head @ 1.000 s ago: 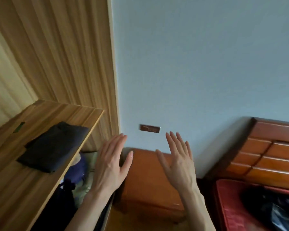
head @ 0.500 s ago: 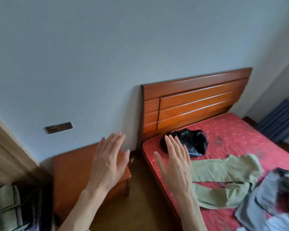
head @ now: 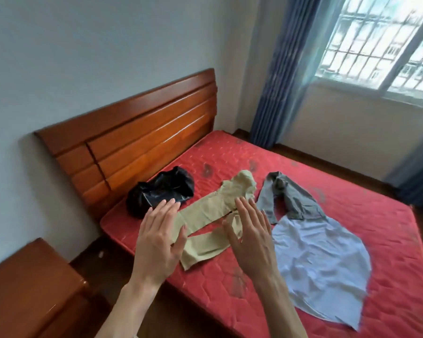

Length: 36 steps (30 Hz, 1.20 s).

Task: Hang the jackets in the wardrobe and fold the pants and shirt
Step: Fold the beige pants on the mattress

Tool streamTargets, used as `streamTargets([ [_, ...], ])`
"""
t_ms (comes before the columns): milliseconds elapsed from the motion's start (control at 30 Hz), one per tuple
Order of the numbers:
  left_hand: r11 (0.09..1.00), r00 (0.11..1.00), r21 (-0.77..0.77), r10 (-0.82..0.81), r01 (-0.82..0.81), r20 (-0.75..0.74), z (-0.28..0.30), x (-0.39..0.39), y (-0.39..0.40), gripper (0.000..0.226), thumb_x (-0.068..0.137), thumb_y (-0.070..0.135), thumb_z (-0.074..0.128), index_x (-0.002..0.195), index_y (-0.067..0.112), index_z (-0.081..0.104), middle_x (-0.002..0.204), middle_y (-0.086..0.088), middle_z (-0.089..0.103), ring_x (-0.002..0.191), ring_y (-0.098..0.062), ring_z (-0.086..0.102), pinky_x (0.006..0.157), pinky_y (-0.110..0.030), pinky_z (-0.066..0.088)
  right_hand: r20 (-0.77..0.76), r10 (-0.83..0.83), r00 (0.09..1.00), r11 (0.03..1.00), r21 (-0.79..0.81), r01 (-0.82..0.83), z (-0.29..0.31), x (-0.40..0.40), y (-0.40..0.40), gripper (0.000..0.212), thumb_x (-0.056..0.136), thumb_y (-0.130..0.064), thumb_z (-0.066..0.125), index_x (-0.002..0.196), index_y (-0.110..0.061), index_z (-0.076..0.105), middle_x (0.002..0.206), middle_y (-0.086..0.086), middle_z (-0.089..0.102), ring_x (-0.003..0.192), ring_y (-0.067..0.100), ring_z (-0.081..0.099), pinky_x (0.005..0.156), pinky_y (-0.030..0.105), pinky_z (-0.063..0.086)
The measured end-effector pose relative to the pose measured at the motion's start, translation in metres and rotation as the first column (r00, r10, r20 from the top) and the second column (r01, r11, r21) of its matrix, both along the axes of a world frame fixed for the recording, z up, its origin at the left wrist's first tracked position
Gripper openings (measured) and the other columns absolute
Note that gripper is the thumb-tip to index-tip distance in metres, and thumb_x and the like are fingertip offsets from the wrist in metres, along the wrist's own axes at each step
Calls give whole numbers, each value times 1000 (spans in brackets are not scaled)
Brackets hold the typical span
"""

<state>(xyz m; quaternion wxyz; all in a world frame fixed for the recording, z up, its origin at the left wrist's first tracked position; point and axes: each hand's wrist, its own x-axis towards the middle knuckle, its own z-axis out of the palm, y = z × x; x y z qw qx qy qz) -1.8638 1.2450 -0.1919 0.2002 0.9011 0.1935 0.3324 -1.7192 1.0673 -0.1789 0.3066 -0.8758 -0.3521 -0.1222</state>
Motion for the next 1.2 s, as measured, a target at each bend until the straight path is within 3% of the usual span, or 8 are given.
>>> streamTargets([
  [100,994,995,19,-104,104,-8,-1,45,-25,59,105,47,46,153,12,49,158,-3,50,154,-14,34,128,-44,26,11,-58,998,998,-26,58,-1,31,-33,63,106,-53,49,160,-22,40,165,-7,39,157,10,23,128,37,20],
  [400,960,962,71,-266,270,-70,-12,167,-25,58,107,49,42,150,12,52,155,-3,54,151,-18,39,126,-45,29,-21,-203,979,979,-29,202,-16,111,-60,63,106,-48,54,160,-19,40,165,-4,40,158,14,24,128,43,24],
  [600,934,934,67,-342,350,-100,-27,261,23,58,108,50,39,148,11,54,152,-5,56,149,-20,42,122,-52,34,-51,-313,948,950,-10,313,-35,182,-22,62,106,-48,49,159,-18,41,164,-2,41,157,14,27,127,44,26],
  [733,910,900,30,-403,413,-164,-37,324,64,58,108,50,38,149,12,54,154,-5,54,150,-19,40,124,-49,31,-106,-396,912,917,1,399,-42,228,17,62,106,-44,56,159,-17,41,164,-2,42,156,14,28,127,43,27],
  [1000,870,845,-24,-484,492,-228,-57,428,120,54,106,43,46,151,13,52,155,-3,53,151,-17,39,127,-46,27,-171,-465,869,882,0,472,-64,306,76,59,106,-44,52,158,-16,43,161,-1,45,155,13,31,125,45,33],
  [1133,860,828,-56,-504,507,-246,-77,467,129,56,106,46,45,149,12,54,155,-3,54,149,-16,41,127,-42,26,-181,-462,868,886,-44,462,-92,346,91,62,106,-50,44,160,-19,38,163,-6,42,156,6,24,127,35,26],
  [1200,857,818,-65,-509,512,-267,-93,488,134,58,106,49,42,149,13,55,154,-2,55,149,-15,41,128,-38,24,-209,-459,864,888,-63,456,-112,366,96,63,105,-46,53,161,-19,37,163,-5,42,156,6,24,126,34,28],
])
